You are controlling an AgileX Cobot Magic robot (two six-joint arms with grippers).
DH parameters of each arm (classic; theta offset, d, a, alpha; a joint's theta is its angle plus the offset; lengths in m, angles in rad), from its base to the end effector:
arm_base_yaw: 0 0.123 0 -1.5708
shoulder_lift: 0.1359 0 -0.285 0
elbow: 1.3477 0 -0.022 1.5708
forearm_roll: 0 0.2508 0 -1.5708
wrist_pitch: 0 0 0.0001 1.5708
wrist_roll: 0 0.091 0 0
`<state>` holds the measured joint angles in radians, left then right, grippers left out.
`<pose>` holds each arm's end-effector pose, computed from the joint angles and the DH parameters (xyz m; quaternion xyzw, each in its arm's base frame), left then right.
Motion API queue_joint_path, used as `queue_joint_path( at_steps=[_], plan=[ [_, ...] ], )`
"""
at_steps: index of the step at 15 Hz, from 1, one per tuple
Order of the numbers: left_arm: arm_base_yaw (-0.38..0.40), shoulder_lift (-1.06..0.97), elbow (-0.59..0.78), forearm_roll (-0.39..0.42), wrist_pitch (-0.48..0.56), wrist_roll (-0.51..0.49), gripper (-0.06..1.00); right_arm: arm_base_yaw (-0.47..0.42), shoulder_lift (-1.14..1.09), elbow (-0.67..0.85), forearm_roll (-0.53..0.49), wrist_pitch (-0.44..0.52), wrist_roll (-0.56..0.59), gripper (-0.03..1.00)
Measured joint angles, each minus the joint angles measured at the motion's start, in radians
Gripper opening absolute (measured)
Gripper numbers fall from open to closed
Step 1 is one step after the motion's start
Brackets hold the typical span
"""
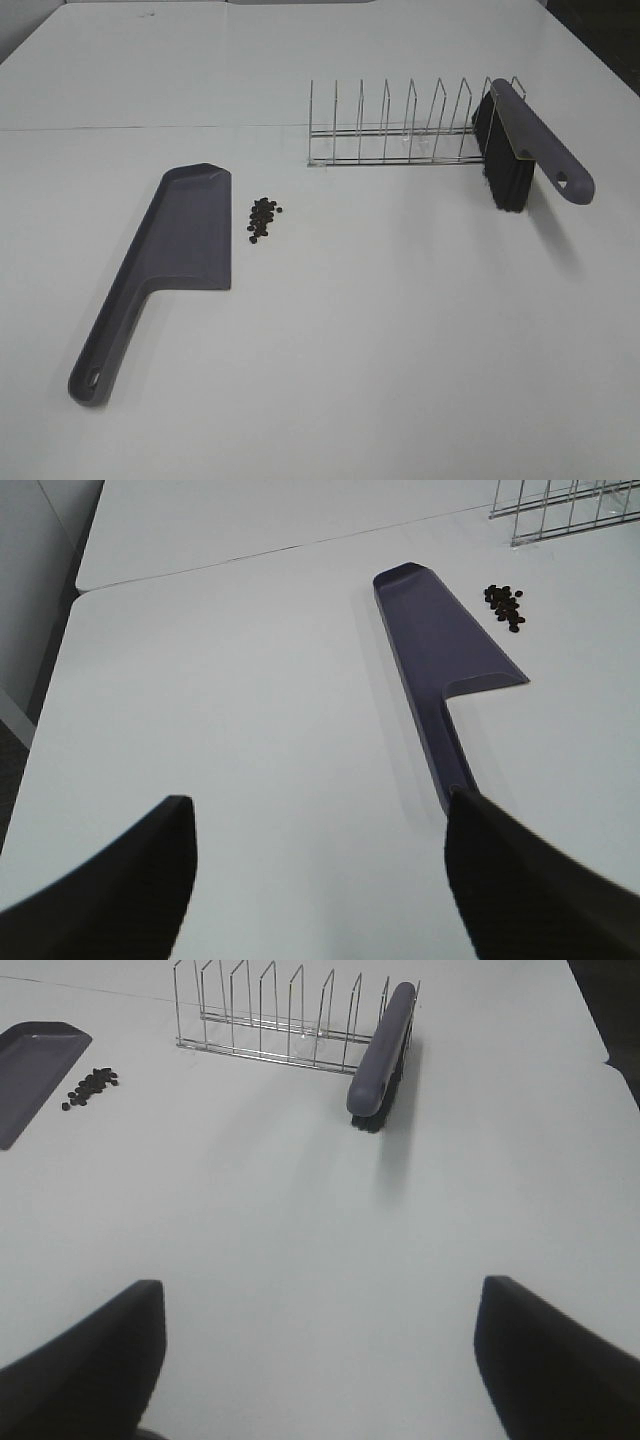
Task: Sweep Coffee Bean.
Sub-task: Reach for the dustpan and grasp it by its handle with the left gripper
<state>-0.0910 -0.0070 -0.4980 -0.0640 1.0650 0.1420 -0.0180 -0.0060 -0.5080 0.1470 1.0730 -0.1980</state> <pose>-0.0064 -0.0045 0.2765 0.1005 0.8467 -0.0187 0.5222 -0.0075 0.0119 0.2792 -0.0802 0.8467 0.0168 0.5257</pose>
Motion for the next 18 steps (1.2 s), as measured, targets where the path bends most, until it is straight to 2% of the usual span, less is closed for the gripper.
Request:
queue_joint_path(
  at_steps=[18],
  plan=[
    [0.000, 0.000, 0.000, 0.000, 0.000, 0.000, 0.65, 0.000, 0.000, 0.000, 0.000, 0.000, 0.000, 0.71]
  ],
)
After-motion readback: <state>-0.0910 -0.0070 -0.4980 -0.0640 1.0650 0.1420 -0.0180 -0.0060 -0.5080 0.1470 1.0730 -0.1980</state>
